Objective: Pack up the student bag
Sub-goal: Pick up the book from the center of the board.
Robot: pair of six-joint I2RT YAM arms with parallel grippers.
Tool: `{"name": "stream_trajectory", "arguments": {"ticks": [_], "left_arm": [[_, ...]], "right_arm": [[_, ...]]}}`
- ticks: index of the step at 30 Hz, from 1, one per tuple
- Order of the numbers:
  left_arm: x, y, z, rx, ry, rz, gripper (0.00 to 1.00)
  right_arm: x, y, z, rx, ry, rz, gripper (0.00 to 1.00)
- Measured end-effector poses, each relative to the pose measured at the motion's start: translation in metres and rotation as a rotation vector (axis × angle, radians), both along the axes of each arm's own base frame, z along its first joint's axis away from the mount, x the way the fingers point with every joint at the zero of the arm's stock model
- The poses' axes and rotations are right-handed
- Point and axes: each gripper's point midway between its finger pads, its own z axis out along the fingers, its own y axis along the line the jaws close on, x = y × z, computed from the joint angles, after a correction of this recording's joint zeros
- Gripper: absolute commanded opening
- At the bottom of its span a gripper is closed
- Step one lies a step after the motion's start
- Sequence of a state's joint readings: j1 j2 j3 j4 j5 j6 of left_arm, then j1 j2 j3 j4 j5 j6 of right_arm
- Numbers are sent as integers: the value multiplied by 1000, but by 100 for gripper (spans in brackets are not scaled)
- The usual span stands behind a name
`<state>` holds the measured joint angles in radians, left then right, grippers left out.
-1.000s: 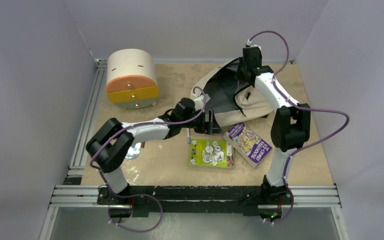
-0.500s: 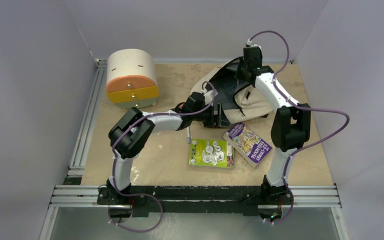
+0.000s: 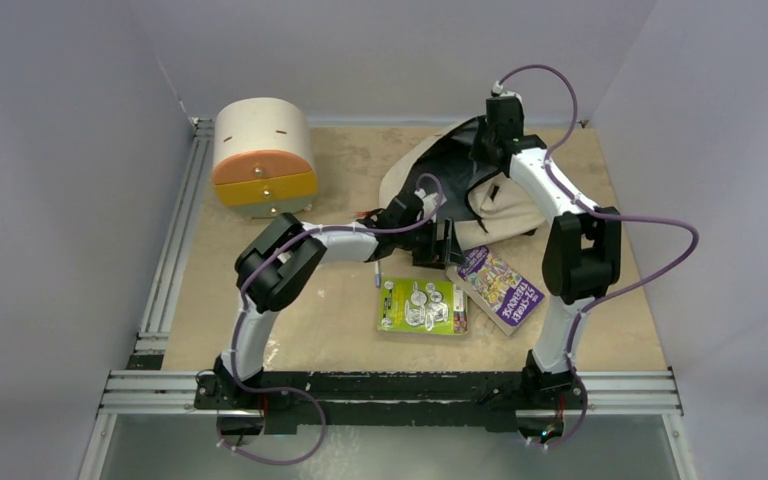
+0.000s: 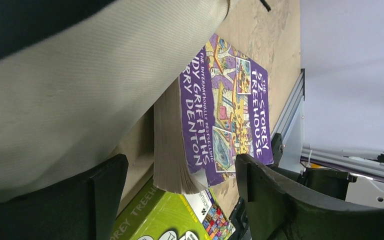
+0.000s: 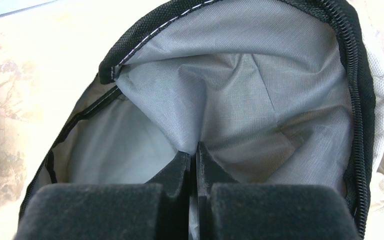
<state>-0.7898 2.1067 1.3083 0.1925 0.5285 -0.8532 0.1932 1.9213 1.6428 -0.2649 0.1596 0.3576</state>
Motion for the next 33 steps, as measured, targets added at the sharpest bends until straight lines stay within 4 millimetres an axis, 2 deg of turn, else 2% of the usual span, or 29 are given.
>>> {"name": "stream_trajectory", "arguments": {"ticks": [8,15,25,27,29,33], "left_arm": [[-18,-13,-7,5,26,-56,75],[-21,-27,-9,-16,36,-97,69],[-19,-38,-19,-31,74,-127,33],[-21,-39,-17,-40,81,-133,21],[-21,-40,-14,-53,84,-139,2],[-23,-43,-9,-77,84,-150,0]], "right_arm": [[-1,0,-2,3,-1,1,0],[0,0,-1,4,-6,1,0],[-1,-1,1,4,-9,-2,0],[-2,-2,0,4,-7,-2,0],[-3,-2,0,4,-7,-3,0],[-3,-3,3,8,-11,-6,0]]}}
